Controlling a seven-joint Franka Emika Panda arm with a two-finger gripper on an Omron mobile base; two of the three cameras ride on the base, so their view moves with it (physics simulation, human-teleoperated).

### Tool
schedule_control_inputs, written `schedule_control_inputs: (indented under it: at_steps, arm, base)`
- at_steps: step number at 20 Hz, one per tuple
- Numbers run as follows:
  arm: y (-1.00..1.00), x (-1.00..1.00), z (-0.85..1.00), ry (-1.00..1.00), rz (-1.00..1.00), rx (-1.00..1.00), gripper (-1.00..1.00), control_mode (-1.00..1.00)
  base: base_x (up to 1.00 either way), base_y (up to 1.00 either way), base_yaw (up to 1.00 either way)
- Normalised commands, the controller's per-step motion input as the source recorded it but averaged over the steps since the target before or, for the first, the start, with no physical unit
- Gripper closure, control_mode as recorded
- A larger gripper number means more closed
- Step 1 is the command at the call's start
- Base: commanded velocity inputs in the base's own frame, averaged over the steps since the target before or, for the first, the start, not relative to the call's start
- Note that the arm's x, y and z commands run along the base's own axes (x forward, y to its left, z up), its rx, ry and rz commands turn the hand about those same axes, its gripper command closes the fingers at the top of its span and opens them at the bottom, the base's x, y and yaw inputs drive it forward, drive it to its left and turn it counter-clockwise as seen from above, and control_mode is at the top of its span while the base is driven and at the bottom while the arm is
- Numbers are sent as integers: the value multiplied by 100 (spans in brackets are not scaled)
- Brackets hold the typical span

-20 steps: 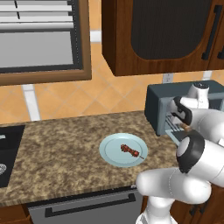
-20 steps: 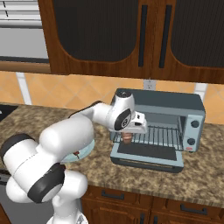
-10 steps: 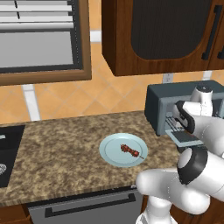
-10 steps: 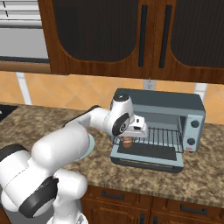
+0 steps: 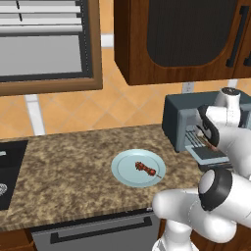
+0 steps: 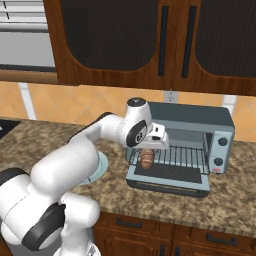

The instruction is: Pick up the kebab skewer and baguette bread, and place them inside the toaster oven. Close the toaster oven door and start by setting the timer.

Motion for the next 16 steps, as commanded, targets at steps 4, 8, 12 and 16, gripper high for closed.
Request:
schedule_control_inputs:
  at_steps: [4, 8, 12, 16]
  arm:
    - [36, -73, 52, 0, -2, 0, -100, -100]
    - [96, -93, 24, 1, -6, 0, -100, -100]
    - [100, -75, 2, 10, 1, 0, -100, -100]
    - [100, -45, -5, 6, 10, 0, -100, -100]
  base:
    - [0, 0, 0]
    - [0, 0, 0]
    - [0, 0, 0]
    - [0, 0, 0]
